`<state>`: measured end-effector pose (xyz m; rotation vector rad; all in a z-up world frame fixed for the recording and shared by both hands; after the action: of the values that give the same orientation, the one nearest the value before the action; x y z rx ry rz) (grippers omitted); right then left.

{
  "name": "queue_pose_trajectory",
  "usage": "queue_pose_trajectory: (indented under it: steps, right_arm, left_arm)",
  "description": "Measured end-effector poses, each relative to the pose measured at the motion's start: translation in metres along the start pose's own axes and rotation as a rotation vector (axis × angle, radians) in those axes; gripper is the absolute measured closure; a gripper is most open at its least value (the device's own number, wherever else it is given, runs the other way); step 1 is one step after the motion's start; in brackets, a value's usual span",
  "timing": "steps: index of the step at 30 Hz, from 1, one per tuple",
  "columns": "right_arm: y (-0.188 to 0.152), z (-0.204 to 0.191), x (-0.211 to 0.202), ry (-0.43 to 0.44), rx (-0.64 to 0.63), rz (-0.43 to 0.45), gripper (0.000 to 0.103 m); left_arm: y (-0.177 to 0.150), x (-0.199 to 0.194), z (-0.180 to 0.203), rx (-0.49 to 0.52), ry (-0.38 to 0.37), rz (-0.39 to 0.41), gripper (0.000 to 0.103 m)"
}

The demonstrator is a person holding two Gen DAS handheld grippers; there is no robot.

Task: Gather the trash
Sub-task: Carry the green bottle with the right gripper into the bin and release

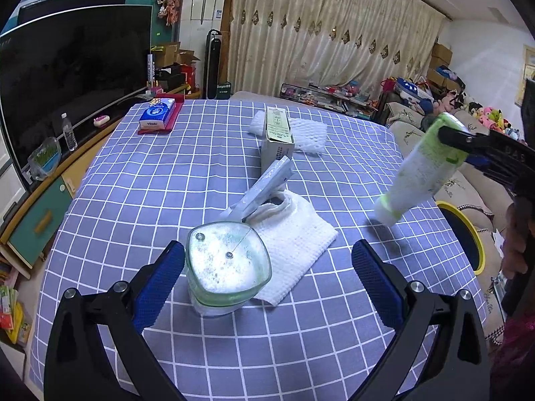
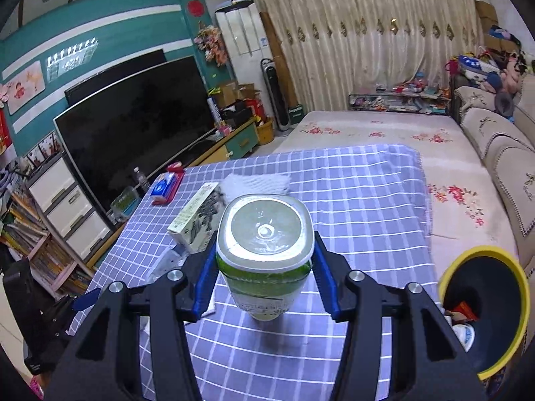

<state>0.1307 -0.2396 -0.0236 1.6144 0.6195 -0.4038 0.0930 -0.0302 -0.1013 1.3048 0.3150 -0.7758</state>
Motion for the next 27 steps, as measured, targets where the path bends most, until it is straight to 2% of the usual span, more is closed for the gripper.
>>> queue_pose_trajectory:
  steps: [4,7,11,15,21,27]
  right_arm:
    - [0.002,0.033,-0.021,-0.071,0.037,0.041,0.054]
    - [0.001,0.071,-0.036,-0.174,0.082,0.069,0.054]
    - [-0.011,0.125,-0.045,-0.304,0.148,0.066,0.053]
    - [-0.029,0.17,-0.036,-0.41,0.201,0.034,0.054]
    - [-0.06,0.225,0.002,-0.448,0.307,-0.056,0.053]
    - [-0.079,0.253,0.031,-0.476,0.354,-0.126,0.053]
  left_arm:
    - [0.002,0.002,0.003,0.012,0.002,-0.003,0.005]
    - [0.003,0.002,0.005,0.018,0.002,-0.001,0.005]
    - [0.005,0.004,0.01,0.025,0.007,0.0,0.005]
    - [0.005,0.008,0.016,0.035,0.007,-0.008,0.005]
    - [0.003,0.017,0.029,0.055,0.0,-0.043,0.005]
    - [0.002,0.022,0.037,0.058,0.0,-0.053,0.005]
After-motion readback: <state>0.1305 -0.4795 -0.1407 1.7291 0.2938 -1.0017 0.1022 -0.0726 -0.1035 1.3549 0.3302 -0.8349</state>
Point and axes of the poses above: each gripper's, at about its wrist camera, not at the fingertips, and x roughly the way its jaws point, z to its right, y to its top, the point moved 2 cm from there along x, roughly the way its jaws point, and after that the axes turned 11 degrees about -y, right-handed, at the moved point
